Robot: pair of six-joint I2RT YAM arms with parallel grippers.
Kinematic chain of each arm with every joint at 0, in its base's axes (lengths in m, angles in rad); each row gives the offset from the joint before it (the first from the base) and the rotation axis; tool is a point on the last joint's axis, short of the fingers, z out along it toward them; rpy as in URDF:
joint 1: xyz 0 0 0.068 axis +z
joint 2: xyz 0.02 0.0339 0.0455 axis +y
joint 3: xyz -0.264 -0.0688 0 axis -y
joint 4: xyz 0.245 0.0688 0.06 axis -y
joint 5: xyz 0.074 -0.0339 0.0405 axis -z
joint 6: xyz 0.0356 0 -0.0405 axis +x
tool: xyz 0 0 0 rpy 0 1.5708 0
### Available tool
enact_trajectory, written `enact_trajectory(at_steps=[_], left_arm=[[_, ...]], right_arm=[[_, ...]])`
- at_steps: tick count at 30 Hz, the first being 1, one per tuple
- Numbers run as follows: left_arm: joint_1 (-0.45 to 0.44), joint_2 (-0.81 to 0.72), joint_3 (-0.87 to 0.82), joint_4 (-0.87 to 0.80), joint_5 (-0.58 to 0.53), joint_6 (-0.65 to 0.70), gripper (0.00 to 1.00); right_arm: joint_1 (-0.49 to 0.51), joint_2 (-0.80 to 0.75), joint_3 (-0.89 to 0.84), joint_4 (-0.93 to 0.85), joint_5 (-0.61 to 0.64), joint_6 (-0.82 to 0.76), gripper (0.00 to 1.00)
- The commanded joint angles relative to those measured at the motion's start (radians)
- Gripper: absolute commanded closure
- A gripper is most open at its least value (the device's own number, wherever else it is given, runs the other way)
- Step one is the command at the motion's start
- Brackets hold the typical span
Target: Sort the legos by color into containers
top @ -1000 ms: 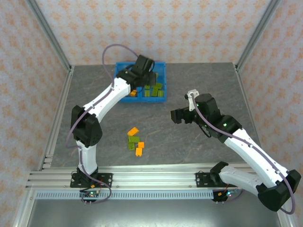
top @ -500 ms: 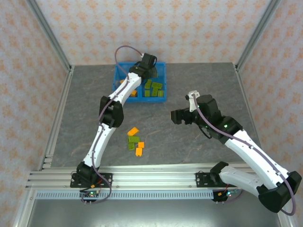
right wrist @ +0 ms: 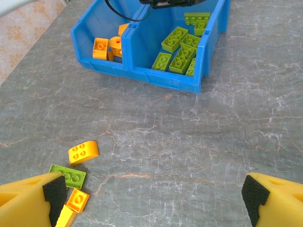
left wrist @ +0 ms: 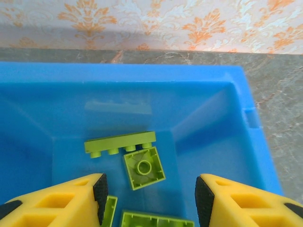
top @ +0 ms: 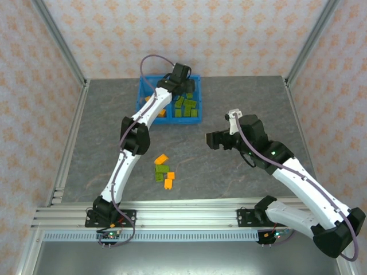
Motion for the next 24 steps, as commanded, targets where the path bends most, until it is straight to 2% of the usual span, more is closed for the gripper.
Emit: enact_trajectory(at_steps=[1,3,9,13,15,18,20,24], left_arm=[[-0.012,-0.233,-0.061,-0.028,0.019,-0.014,0.45],[-0.020,-0.353,-0.184,-0.009,0.019,-0.014,0.45],[-0.051,-0.814,-0.729,0.106,-0.064,0.004,0.45],[-0.075,-1.070,-1.049,0.079,-0.104,0.048,0.45],[-0.075,-1.176,-1.173,0.029,-0.052,0.036,0.45],[-0.075,-1.320,-1.341,-0.025,0.114,-0.005,0.45],[-0.073,-1.392,-1.430,-0.054,0.213,-0.059,0.45],[-0.074,-1.518,-1.639,-0.037,0.332,-0.211,0.43]], right_arm=[[-0.001,0.027,-0.014,0.059,0.019,0.010,0.03],[-0.001,0.053,-0.021,0.088,0.032,0.016,0.02],[-0.001,0.182,-0.009,0.172,0.033,0.012,0.01],[-0.001,0.277,0.016,0.213,0.026,-0.011,0.01],[-0.001,0.312,0.031,0.225,0.017,-0.022,0.01],[-0.002,0.361,0.047,0.235,-0.005,-0.035,0.01],[-0.002,0.390,0.059,0.241,-0.015,-0.039,0.01],[-0.003,0.423,0.070,0.247,-0.056,-0.037,0.02]])
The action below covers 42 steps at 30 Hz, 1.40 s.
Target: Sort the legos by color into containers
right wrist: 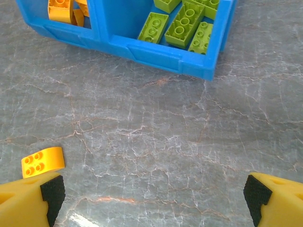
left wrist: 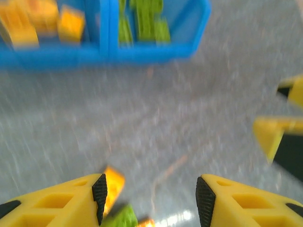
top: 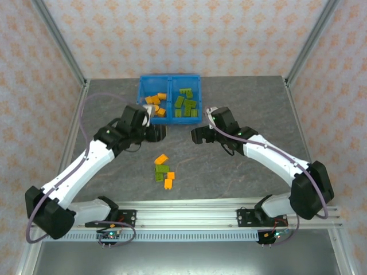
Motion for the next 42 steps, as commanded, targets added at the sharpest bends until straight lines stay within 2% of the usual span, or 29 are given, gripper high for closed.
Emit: enact_trajectory(at_steps=[1,4,8,12,21,31,42], left_arm=[[0.001,-0.091,-0.151,-0.008,0.159,-0.168,0.42],[0.002,-0.115,-0.295,0.024,0.188,-0.244,0.41],[0.009,-0.151,-0.383,0.059,0.155,-0.248,0.40],[0.024,-0.079,-0.429,0.189,0.239,-0.262,0.40],[0.060,0.053,-0.420,0.200,0.220,-0.201,0.57],[0.061,0.127,-0.465,0.293,0.263,-0.233,0.58],[0.061,0.148,-0.467,0.299,0.261,-0.230,0.78]], right_arm=[[-0.003,0.009,0.036,0.039,-0.044,-0.013,0.02],[-0.004,0.014,0.037,0.031,-0.059,-0.013,0.02],[-0.003,0.004,0.032,0.023,-0.067,-0.016,0.02],[-0.003,-0.017,0.024,0.020,-0.062,-0.005,0.03],[-0.004,-0.070,0.005,0.004,-0.038,0.013,0.03],[-0.003,-0.060,0.013,-0.002,-0.038,0.020,0.03],[-0.003,-0.064,0.001,-0.002,-0.032,0.029,0.03]])
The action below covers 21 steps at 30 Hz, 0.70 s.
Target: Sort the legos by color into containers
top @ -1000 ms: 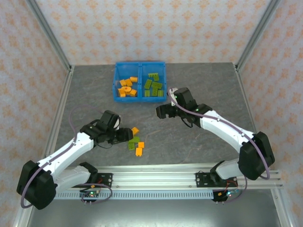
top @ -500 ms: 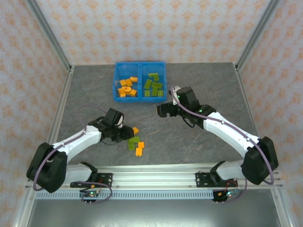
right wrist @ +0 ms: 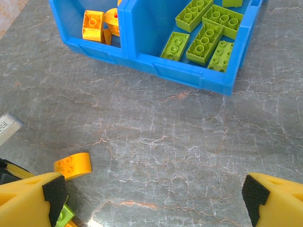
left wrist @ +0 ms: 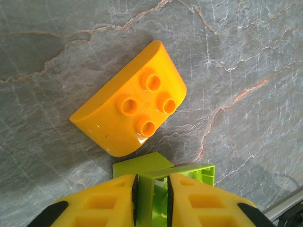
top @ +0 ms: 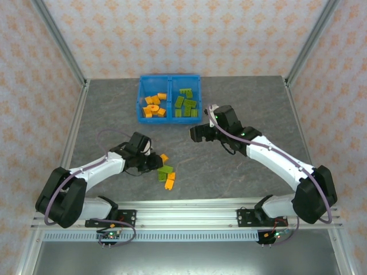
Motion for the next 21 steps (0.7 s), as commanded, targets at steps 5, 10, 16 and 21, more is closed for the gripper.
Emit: enact_trajectory(at_steps=[5,10,16,21], left_arm=[[0.005,-0.029,0.008,-0.028,-0.013,0.002,0.83],[0.005,-0.085,0.066,-0.055,0.001,0.017,0.87],[0.005,-0.112,0.186,-0.066,0.000,0.051,0.92],[0.005,-0.025,0.345,-0.040,-0.096,0.114,0.92]], right_arm=[[-0.003,-0.013,-0.008,-0.010,0.022,0.016,0.03],[-0.004,-0.019,-0.009,-0.010,0.030,0.018,0.03],[-0.003,-0.050,-0.017,-0.002,0.053,0.024,0.04],[-0.003,-0.105,-0.043,0.015,0.109,0.035,0.03]])
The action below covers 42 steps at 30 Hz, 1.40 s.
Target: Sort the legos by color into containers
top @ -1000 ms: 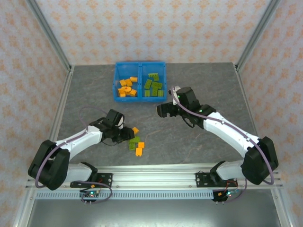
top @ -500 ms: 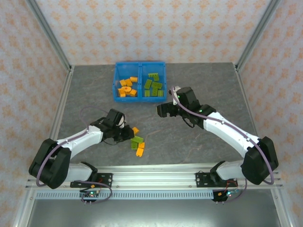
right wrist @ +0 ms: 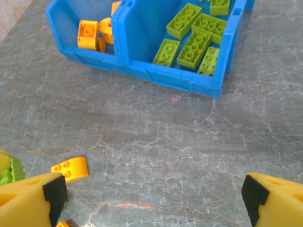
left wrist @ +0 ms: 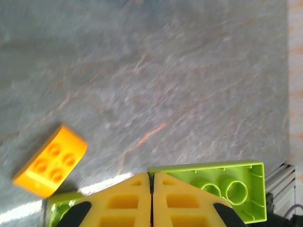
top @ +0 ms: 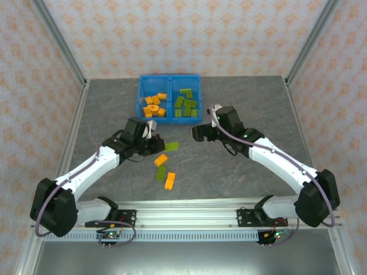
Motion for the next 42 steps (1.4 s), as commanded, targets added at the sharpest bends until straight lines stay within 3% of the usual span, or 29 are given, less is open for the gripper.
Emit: enact_trajectory(at_steps=[1,4,10,17,20,24,25,28,31,37,42], left_arm=[[0.004,0.073,0.128,0.019,-0.100,0.071,0.93],[0.004,0.188,0.268,0.064,-0.201,0.073,0.96],[0.003,0.503,0.673,0.039,-0.427,0.202,1.00],[-0.010,0.933,1.215,-0.099,-0.714,0.377,1.00],[-0.021,1.105,1.458,-0.189,-0.767,0.468,1.00],[-0.021,1.289,1.744,-0.340,-0.782,0.492,1.00],[-0.020,1.310,1.771,-0.356,-0.776,0.491,1.00],[-0.020,1.310,1.759,-0.342,-0.747,0.474,0.84],[-0.021,1.288,1.738,-0.336,-0.724,0.453,0.76],[-0.021,1.175,1.657,-0.335,-0.637,0.404,0.73],[-0.021,0.895,1.299,-0.236,-0.497,0.316,0.73]], right_arm=[[-0.004,-0.066,-0.029,0.022,0.076,0.023,0.03],[-0.003,-0.114,-0.049,0.032,0.113,0.027,0.03],[-0.003,-0.166,-0.049,-0.005,0.134,0.024,0.03],[-0.003,-0.213,-0.059,-0.012,0.150,0.035,0.03],[-0.004,-0.222,-0.061,-0.021,0.152,0.034,0.03],[-0.004,-0.231,-0.059,-0.031,0.159,0.031,0.03],[-0.004,-0.235,-0.061,-0.031,0.162,0.030,0.03],[-0.003,-0.238,-0.063,-0.033,0.160,0.032,0.03],[-0.003,-0.238,-0.059,-0.037,0.157,0.032,0.03],[-0.002,-0.238,-0.057,-0.030,0.154,0.034,0.03],[-0.003,-0.227,-0.062,-0.008,0.163,0.032,0.03]])
